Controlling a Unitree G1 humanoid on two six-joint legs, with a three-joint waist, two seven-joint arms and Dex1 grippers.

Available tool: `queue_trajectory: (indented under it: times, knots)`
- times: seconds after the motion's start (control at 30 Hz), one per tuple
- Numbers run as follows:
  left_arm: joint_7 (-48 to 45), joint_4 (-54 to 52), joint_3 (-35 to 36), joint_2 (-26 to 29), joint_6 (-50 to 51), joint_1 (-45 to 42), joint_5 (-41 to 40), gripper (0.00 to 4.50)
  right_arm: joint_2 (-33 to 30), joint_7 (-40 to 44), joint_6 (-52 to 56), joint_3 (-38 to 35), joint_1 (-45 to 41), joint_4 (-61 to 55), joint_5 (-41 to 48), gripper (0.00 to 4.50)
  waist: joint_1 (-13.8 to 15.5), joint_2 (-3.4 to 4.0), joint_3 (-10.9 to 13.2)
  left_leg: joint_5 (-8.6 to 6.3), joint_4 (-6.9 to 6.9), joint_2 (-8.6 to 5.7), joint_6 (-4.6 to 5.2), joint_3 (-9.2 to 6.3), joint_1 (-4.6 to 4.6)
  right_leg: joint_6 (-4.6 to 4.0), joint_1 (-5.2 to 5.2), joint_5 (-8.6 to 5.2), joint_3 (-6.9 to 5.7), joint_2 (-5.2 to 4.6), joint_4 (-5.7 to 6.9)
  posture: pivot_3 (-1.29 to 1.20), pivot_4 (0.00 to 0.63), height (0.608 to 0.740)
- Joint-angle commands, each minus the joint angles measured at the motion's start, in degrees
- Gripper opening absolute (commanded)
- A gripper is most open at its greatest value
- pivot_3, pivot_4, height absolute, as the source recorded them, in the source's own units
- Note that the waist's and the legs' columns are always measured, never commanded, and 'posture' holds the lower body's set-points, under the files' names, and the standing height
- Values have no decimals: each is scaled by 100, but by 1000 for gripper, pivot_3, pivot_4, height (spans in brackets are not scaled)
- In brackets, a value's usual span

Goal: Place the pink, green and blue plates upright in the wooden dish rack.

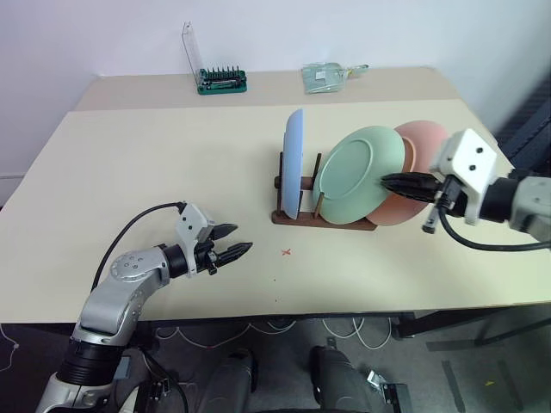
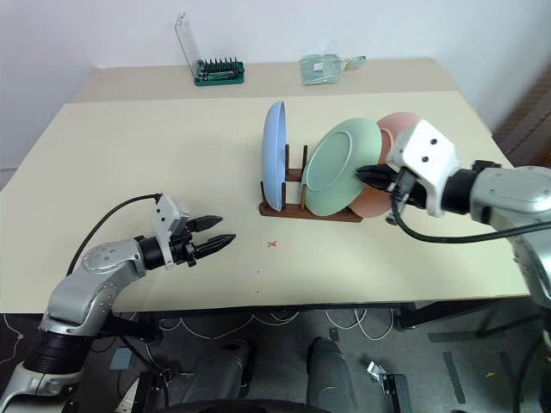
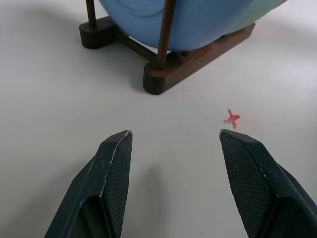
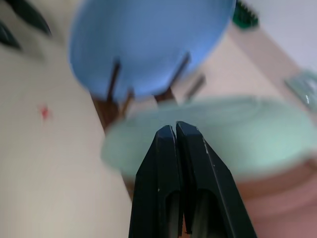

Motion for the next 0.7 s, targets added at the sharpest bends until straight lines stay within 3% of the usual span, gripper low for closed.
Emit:
queue_trajectory:
  times: [0.03, 0.13, 0.4, 0.7]
  knots:
    - [-48, -102, 34, 26, -136, -55, 25, 2877, -158, 94, -127, -330, 113, -25, -197, 49, -37, 2, -1, 0, 0, 1, 0, 1, 1, -1, 0, 0, 0, 0, 1, 0, 150, 740]
    - [-136, -108, -1, 42, -155, -67, 11, 2877, -210, 132, -154, -329, 216, -9, -354, 49, -40, 3, -2, 0, -1, 4, 0, 3, 4, -1, 0, 0, 0, 3, 4, 0, 150, 740]
    - [-266, -258, -44, -49, -164, -35, -64, 2877, 438, -213, -375, 719, -535, -79, -886, 49, -42, 3, -1, 0, 0, 6, -1, 4, 4, -1, 0, 1, 1, 3, 4, 0, 150, 740]
    - [-162, -370, 7, -44, -123, 96, -75, 2877, 725, -72, -378, 675, -970, -161, -739, 49, -27, 2, -1, 0, 3, 4, -1, 2, 2, -1, 0, 1, 1, 1, 3, 0, 150, 740]
